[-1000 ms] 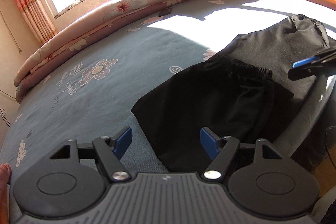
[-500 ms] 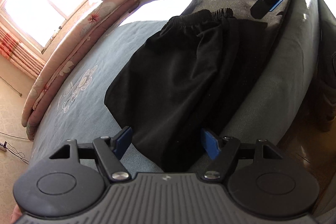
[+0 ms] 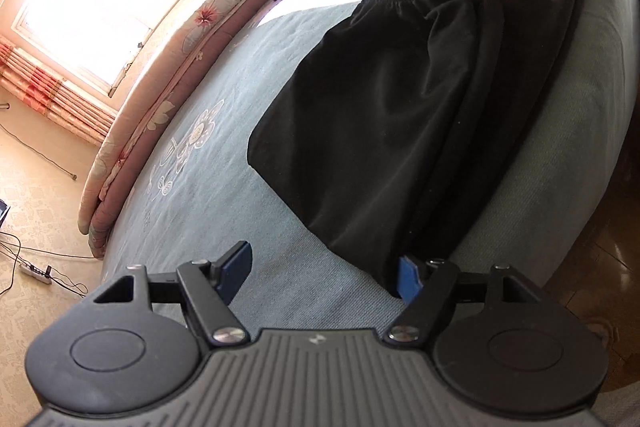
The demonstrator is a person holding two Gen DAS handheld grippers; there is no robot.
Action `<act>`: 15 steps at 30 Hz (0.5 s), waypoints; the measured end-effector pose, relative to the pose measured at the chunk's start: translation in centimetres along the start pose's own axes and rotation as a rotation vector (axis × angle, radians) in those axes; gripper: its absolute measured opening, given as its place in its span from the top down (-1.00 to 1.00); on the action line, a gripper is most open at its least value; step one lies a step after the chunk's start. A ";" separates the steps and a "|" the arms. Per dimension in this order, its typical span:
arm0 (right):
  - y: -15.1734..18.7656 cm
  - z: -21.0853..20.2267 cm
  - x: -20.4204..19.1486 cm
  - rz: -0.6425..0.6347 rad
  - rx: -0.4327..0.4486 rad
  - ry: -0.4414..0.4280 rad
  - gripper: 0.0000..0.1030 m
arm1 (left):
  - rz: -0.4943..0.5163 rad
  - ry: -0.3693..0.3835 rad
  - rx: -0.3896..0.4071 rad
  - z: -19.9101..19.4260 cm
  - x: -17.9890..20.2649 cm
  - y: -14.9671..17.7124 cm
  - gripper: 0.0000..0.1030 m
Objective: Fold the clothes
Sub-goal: 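Grasp the folded elastic cuff with the right gripper and lift it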
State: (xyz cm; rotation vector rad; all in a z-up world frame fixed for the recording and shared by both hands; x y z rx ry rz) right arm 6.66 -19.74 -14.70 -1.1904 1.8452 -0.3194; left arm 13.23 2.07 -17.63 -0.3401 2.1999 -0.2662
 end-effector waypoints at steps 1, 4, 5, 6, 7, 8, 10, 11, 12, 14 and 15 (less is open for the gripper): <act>-0.3 0.0 -0.3 -0.010 0.008 -0.007 -0.24 | -0.026 0.009 0.005 -0.1 -0.3 0.3 -0.45; -1.7 0.3 -1.5 -0.044 0.028 -0.028 -0.24 | -0.026 0.008 0.002 -0.1 -0.1 0.4 -0.45; -2.3 0.6 -2.0 -0.056 0.033 -0.035 -0.24 | 0.000 -0.004 0.003 0.0 0.2 0.3 -0.45; -3.0 1.0 -2.6 -0.065 0.042 -0.049 -0.24 | 0.022 -0.016 0.006 0.0 0.5 0.2 -0.44; -3.5 1.5 -3.2 -0.075 0.049 -0.066 -0.24 | 0.034 -0.024 0.008 0.1 0.6 0.1 -0.44; -3.8 2.2 -3.6 -0.078 0.042 -0.072 -0.24 | 0.029 -0.024 0.009 0.1 0.5 0.1 -0.44; -4.1 4.0 -4.1 -0.070 0.016 -0.069 -0.22 | 0.003 -0.013 0.014 0.1 0.3 0.3 -0.44; -4.0 5.1 -3.9 -0.055 -0.007 -0.056 -0.20 | -0.012 -0.008 0.017 0.1 0.2 0.4 -0.44; -3.8 6.1 -3.7 -0.040 -0.032 -0.040 -0.17 | -0.019 -0.008 0.019 0.1 0.1 0.4 -0.44; -3.4 7.4 -3.5 -0.019 -0.063 -0.019 0.26 | -0.018 -0.014 0.023 0.1 0.1 0.5 -0.44; -3.2 7.9 -3.5 -0.017 -0.072 -0.014 0.32 | -0.017 -0.017 0.025 0.1 0.1 0.4 -0.44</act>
Point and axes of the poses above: each gripper's, at about its wrist camera, not at the fingertips, and z roughly the way its jaws point, x to its right, y to its underside, the point moved 10 cm from there along z, roughly the way its jaws point, and after that the axes turned 13 degrees about z, right-handed, at the moved point
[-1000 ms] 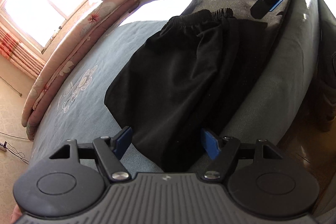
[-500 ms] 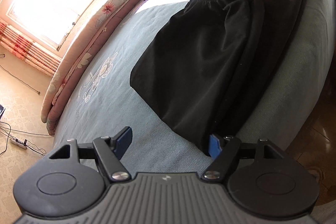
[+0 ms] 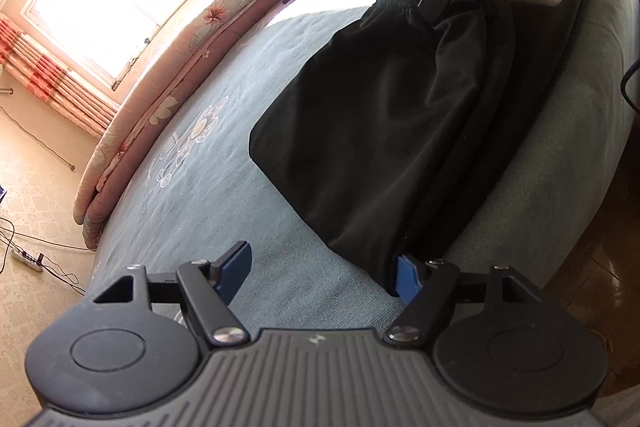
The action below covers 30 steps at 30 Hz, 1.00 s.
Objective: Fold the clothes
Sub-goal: 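Grasp the folded elastic cuff with the right gripper and lift it, then lower the cuff back onto the pants and open the right gripper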
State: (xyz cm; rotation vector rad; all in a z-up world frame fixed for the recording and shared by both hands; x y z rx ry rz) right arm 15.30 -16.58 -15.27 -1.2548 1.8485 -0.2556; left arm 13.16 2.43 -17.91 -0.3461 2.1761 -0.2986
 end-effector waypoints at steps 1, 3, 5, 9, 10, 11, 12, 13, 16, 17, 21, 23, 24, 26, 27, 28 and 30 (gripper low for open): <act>-0.1 0.2 -0.1 -0.002 0.004 0.006 0.45 | 0.000 -0.002 0.001 0.0 0.0 0.0 -0.44; -0.6 0.0 -0.8 -0.009 0.019 0.003 0.56 | -0.009 0.001 0.005 0.1 -0.2 0.0 -0.44; -1.4 -0.5 -2.0 -0.019 0.036 -0.028 0.59 | -0.017 0.007 0.008 0.3 -0.4 0.2 -0.45; -3.2 -2.1 -4.6 -0.034 0.071 -0.088 0.61 | -0.020 0.006 0.012 0.6 -0.7 0.4 -0.46; -3.5 -2.7 -5.1 -0.035 0.078 -0.100 0.61 | -0.020 0.006 0.012 0.7 -0.8 0.4 -0.46; -3.8 -3.4 -5.6 -0.036 0.085 -0.112 0.61 | -0.021 0.006 0.013 0.7 -0.8 0.4 -0.46; -4.1 -4.1 -6.0 -0.037 0.092 -0.123 0.61 | -0.022 0.006 0.013 0.7 -0.8 0.4 -0.46; -4.1 -4.6 -6.2 -0.037 0.095 -0.130 0.61 | -0.022 0.006 0.014 0.7 -0.8 0.4 -0.46; -3.3 -5.4 -5.1 0.004 0.073 -0.127 0.60 | -0.021 0.006 0.015 0.7 -0.8 0.4 -0.46; -2.7 -5.3 -4.5 0.008 0.061 -0.116 0.59 | -0.021 0.007 0.015 0.8 -0.8 0.4 -0.47; 0.8 -2.2 0.1 0.076 -0.079 -0.002 0.54 | -0.021 0.009 0.014 0.9 -0.9 0.5 -0.48; 1.7 -1.8 1.4 0.103 -0.082 0.016 0.53 | -0.026 0.011 0.012 0.9 -0.8 0.6 -0.48; 2.1 -1.7 2.0 0.116 -0.081 0.022 0.52 | -0.028 0.011 0.011 0.9 -0.9 0.6 -0.48; 1.7 -2.8 2.0 0.110 -0.037 0.021 0.21 | -0.025 0.012 0.010 1.0 -0.9 0.6 -0.48; 1.4 -3.5 1.9 0.105 -0.012 0.020 0.07 | -0.021 0.013 0.010 1.0 -0.9 0.5 -0.48; 1.1 -4.1 2.0 0.092 0.014 0.026 -0.03 | -0.017 0.016 0.009 1.0 -0.8 0.5 -0.48; 0.6 -5.0 2.2 0.066 0.053 0.048 -0.03 | -0.010 0.020 0.006 0.9 -0.8 0.4 -0.48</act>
Point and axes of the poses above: each gripper's, at about its wrist camera, not at the fingertips, and z roughly the way its jaws point, x to its right, y to its underside, the point moved 10 cm from there along z, roughly the way its jaws point, and after that the axes turned 13 degrees about z, right-handed, at the moved point
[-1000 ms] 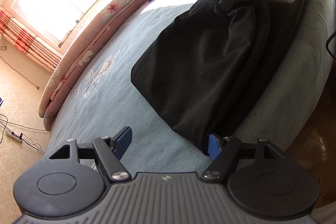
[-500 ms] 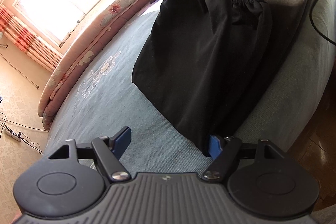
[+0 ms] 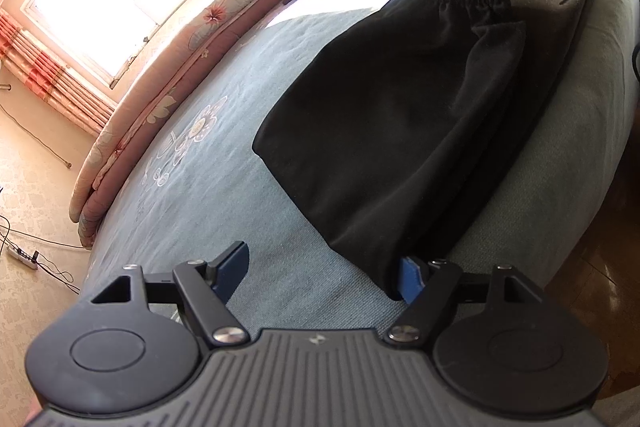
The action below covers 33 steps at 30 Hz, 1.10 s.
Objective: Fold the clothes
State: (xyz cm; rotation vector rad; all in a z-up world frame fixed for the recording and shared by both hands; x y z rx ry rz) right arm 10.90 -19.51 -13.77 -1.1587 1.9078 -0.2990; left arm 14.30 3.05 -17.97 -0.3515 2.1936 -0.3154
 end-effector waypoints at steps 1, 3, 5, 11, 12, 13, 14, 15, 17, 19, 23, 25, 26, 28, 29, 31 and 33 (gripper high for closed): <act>-0.2 -0.3 0.1 -0.010 0.014 0.007 -0.03 | 0.003 0.004 -0.002 -0.1 0.0 0.0 -0.48; -0.8 -0.4 0.1 -0.026 0.027 0.006 -0.03 | 0.003 0.022 -0.006 -0.5 0.0 -0.2 -0.48; -1.0 -0.4 -0.8 -0.063 0.040 -0.014 -0.02 | -0.006 0.061 0.004 -1.4 -0.1 -0.4 -0.48; 0.4 0.3 -5.2 -0.244 -0.003 -0.137 0.01 | -0.141 0.184 0.107 -4.3 -2.6 -1.9 -0.48; 0.9 0.9 -5.7 -0.271 -0.027 -0.149 0.02 | -0.174 0.204 0.131 -4.6 -3.2 -2.4 -0.48; 1.3 1.5 -5.6 -0.284 -0.040 -0.137 0.02 | -0.208 0.225 0.156 -4.7 -3.7 -3.0 -0.49; 1.5 2.1 -5.4 -0.291 -0.049 -0.117 0.02 | -0.239 0.244 0.177 -4.6 -4.0 -3.8 -0.53; 1.8 2.8 -5.3 -0.298 -0.058 -0.097 0.02 | -0.258 0.260 0.191 -4.3 -4.1 -4.5 -0.55; 1.7 3.4 -4.1 -0.267 -0.070 -0.061 0.13 | -0.263 0.299 0.204 -3.0 -3.3 -5.9 -0.56; 1.6 3.3 -3.1 -0.228 -0.080 -0.058 0.23 | -0.263 0.344 0.182 -1.1 -2.0 -6.5 -0.56; 0.3 1.4 -2.9 -0.227 -0.030 -0.075 0.27 | -0.300 0.404 0.058 1.8 0.9 -5.2 -0.56; -1.0 0.9 -3.4 -0.237 -0.011 -0.087 0.42 | -0.420 0.457 0.029 2.3 0.7 -4.1 -0.56; -1.7 1.0 -3.8 -0.248 -0.006 -0.096 0.46 | -0.477 0.489 0.009 2.4 0.5 -3.5 -0.58; -2.8 1.6 -5.0 -0.276 0.000 -0.115 0.46 | -0.525 0.523 -0.008 2.4 0.2 -2.8 -0.64; -3.2 2.3 -5.7 -0.298 -0.005 -0.122 0.46 | -0.519 0.527 -0.012 2.2 0.1 -2.7 -0.64; -3.7 4.0 -7.2 -0.348 -0.019 -0.133 0.46 | -0.512 0.530 -0.020 1.8 -0.3 -2.5 -0.64; -3.6 6.8 -8.1 -0.384 -0.050 -0.124 0.46 | -0.531 0.517 -0.011 1.5 -1.7 -2.8 -0.64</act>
Point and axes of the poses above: each gripper's, at about its wrist camera, not at the fingertips, and z roughly the way its jaws point, x to its right, y to its underside, the point moved 10 cm from there along z, roughly the way its jaws point, and after that the axes turned 13 degrees about z, right-handed, at the moved point
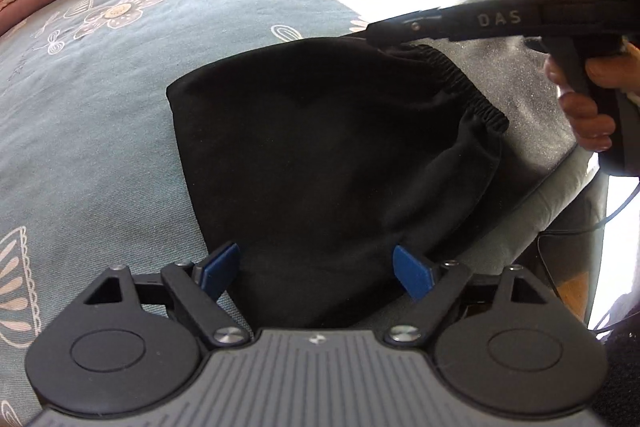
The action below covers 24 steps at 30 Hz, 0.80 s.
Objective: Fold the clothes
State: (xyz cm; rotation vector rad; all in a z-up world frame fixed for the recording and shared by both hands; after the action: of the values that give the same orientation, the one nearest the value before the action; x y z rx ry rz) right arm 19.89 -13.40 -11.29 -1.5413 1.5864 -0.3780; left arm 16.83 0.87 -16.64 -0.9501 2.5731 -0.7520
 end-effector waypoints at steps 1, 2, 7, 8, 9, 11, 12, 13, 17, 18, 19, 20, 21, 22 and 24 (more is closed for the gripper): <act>0.3 1.5 0.3 -0.001 -0.037 0.020 0.46 | -0.021 -0.003 0.025 -0.7 -0.7 -0.8 -0.64; 0.7 2.9 0.9 0.003 -0.080 0.046 0.46 | -0.043 -0.007 0.050 -1.5 -1.4 -1.6 -0.64; 1.3 4.0 2.2 0.032 -0.142 0.015 0.50 | -0.201 0.123 0.198 -2.0 -4.6 -6.0 -0.72; 0.7 3.5 2.0 0.020 -0.134 -0.004 0.49 | -0.209 0.147 0.212 -1.0 -4.7 -6.7 -0.72; 0.0 2.9 1.9 0.006 -0.125 -0.021 0.49 | -0.212 0.158 0.218 0.2 -4.7 -7.2 -0.72; -2.1 1.9 1.7 -0.029 -0.109 -0.058 0.49 | -0.245 0.163 0.205 3.1 -4.9 -7.5 -0.72; -3.1 1.6 1.7 -0.039 -0.111 -0.080 0.49 | -0.281 0.170 0.184 4.5 -5.1 -7.2 -0.71; -3.9 1.7 1.6 -0.031 -0.122 -0.113 0.48 | -0.309 0.182 0.177 5.3 -5.2 -6.6 -0.71; -6.5 3.3 1.0 0.061 -0.211 -0.286 0.38 | -0.354 0.212 0.254 5.5 -5.6 -4.8 -0.71; -6.7 4.3 0.7 0.102 -0.251 -0.335 0.30 | -0.359 0.215 0.268 5.4 -5.7 -4.6 -0.71; -6.9 5.3 0.4 0.143 -0.291 -0.384 0.15 | -0.361 0.216 0.282 5.3 -5.8 -4.4 -0.71; -7.2 6.2 0.1 0.184 -0.331 -0.432 0.13 | -0.362 0.218 0.297 5.2 -5.9 -4.2 -0.71; -7.5 7.1 -0.2 0.225 -0.371 -0.481 0.13 | -0.357 0.214 0.307 5.1 -5.9 -4.1 -0.71; -7.8 7.9 -0.5 0.266 -0.411 -0.529 0.13 | -0.343 0.203 0.311 5.1 -5.7 -4.1 -0.71; -7.6 9.9 -1.6 0.299 -0.502 -0.579 0.13 | -0.311 0.180 0.317 5.1 -5.4 -4.2 -0.71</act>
State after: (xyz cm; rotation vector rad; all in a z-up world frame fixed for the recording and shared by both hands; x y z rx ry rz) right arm 31.97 -9.92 -10.83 -1.5421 1.4571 0.6272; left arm 25.24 -0.07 -17.95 -1.2361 2.3702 -1.3389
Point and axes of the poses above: each gripper's, at about its wrist camera, not at the fingertips, and z roughly the way its jaws point, x to its right, y to its underside, the point moved 10 cm from there along z, roughly the way its jaws point, and after that the axes turned 13 degrees about z, right-handed, at the moved point
